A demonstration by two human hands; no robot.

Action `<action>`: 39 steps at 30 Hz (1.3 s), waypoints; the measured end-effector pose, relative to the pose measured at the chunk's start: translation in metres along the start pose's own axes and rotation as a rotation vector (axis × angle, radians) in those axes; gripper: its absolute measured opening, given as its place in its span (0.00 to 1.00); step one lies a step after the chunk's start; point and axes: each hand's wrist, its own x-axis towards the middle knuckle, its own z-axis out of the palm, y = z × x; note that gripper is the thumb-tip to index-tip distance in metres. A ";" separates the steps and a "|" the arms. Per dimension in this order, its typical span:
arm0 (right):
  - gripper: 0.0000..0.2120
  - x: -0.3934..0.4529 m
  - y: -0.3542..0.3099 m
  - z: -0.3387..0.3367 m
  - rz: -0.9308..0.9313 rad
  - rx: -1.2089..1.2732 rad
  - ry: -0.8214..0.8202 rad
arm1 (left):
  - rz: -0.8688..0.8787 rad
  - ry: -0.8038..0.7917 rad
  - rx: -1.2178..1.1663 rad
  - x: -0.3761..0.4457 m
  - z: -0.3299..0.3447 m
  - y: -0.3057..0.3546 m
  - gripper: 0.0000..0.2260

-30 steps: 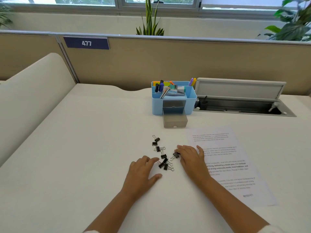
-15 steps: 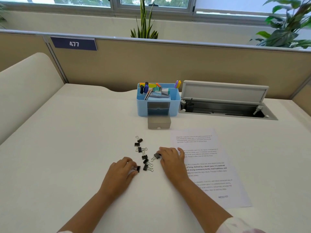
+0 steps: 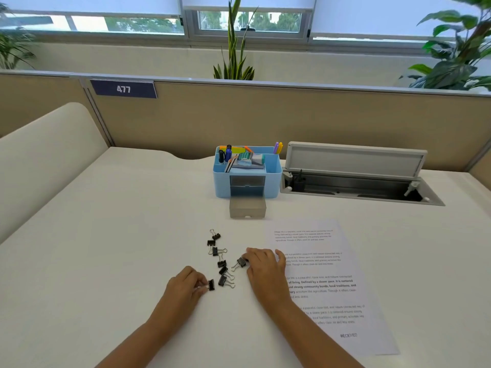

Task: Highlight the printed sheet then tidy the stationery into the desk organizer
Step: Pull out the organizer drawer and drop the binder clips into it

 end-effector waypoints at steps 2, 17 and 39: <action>0.21 0.000 0.001 0.001 -0.002 0.001 0.011 | -0.028 -0.091 0.054 0.005 -0.006 0.006 0.02; 0.23 -0.001 0.000 0.002 0.016 0.043 0.010 | -0.064 -0.270 0.031 0.056 -0.048 0.037 0.08; 0.18 0.000 0.000 0.002 0.011 0.114 0.002 | -0.117 0.171 0.024 0.168 -0.014 0.055 0.09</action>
